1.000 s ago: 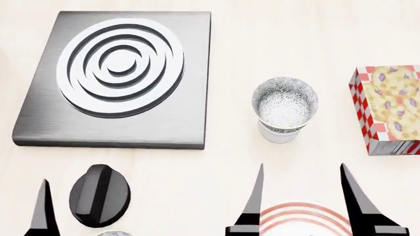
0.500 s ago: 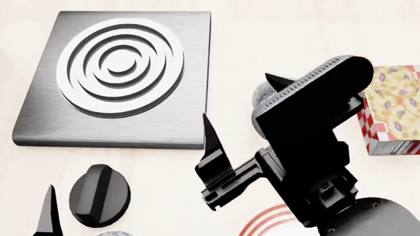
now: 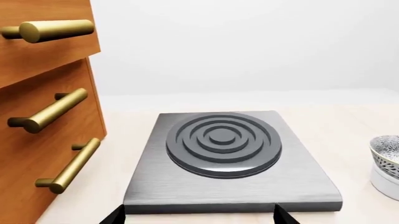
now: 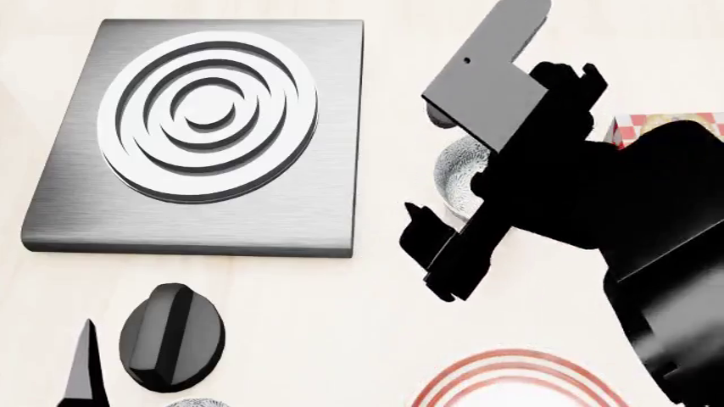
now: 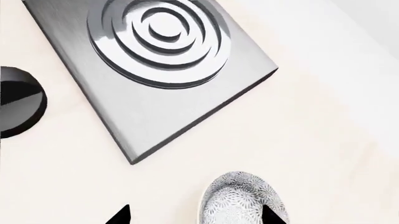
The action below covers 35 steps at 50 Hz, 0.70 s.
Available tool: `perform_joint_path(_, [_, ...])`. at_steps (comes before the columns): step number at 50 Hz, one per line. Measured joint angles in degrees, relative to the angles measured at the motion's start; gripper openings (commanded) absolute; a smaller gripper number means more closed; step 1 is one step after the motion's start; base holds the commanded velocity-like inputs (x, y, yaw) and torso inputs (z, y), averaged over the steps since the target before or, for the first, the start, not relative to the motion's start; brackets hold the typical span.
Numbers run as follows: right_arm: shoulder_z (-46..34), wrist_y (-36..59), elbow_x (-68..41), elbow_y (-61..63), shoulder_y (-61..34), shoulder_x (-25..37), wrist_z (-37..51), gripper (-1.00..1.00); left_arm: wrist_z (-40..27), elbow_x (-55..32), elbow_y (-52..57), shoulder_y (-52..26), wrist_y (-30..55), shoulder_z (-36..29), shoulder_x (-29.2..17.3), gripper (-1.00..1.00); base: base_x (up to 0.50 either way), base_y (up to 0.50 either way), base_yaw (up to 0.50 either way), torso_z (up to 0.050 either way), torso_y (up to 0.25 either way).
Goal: Pick the akita bowl on the ramekin and place it on the plate.
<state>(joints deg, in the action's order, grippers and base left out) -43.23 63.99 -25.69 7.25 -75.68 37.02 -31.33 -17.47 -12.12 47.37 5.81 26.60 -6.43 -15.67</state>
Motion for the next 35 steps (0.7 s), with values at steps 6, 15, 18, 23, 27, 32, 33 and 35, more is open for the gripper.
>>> perform_joint_path(6, [-5.8,-1.1,2.5,-6.2,-4.6,-0.5,-4.8,1.0,-0.1,-0.3,-0.4,0.1,-0.6,0.2,-0.2,1.0,0.0,0.0,0.0,0.0,0.0])
perform_joint_path(15, [-12.5,-3.9,6.0,-14.9,-9.0,-2.1,-9.8,1.0,-0.4,-0.6,-0.8,0.1,-1.0,0.3,-0.5,1.0,0.0,0.0,0.0,0.0,0.0])
perform_joint_path(18, [-14.1,-4.8,6.8,-17.1,-9.8,-2.7,-11.1,1.0,-0.5,-0.7,-0.9,0.0,-1.1,0.4,-0.6,1.0,0.0,0.0,0.0,0.0,0.0])
perform_joint_path(23, [-16.1,-6.3,7.6,-20.0,-10.5,-3.6,-12.6,1.0,-0.7,-1.0,-0.9,0.0,-1.3,0.6,-0.8,1.0,0.0,0.0,0.0,0.0,0.0])
perform_joint_path(27, [-17.0,-7.8,8.2,-22.2,-10.5,-4.4,-13.1,1.0,-0.8,-1.1,-0.9,0.1,-1.4,0.7,-0.9,1.0,0.0,0.0,0.0,0.0,0.0])
perform_joint_path(32, [-17.4,-9.9,8.7,-25.1,-10.2,-5.5,-13.0,1.0,-1.0,-1.3,-1.0,0.1,-1.6,0.8,-1.0,1.0,0.0,0.0,0.0,0.0,0.0])
perform_joint_path(33, [-17.5,-10.3,8.9,-25.7,-10.1,-5.7,-12.9,1.0,-1.0,-1.3,-1.1,0.1,-1.6,0.8,-1.1,1.0,0.0,0.0,0.0,0.0,0.0])
perform_joint_path(35, [-17.6,-11.2,9.1,-26.9,-10.0,-6.2,-12.8,1.0,-1.1,-1.4,-1.1,0.1,-1.7,0.8,-1.1,1.0,0.0,0.0,0.0,0.0,0.0])
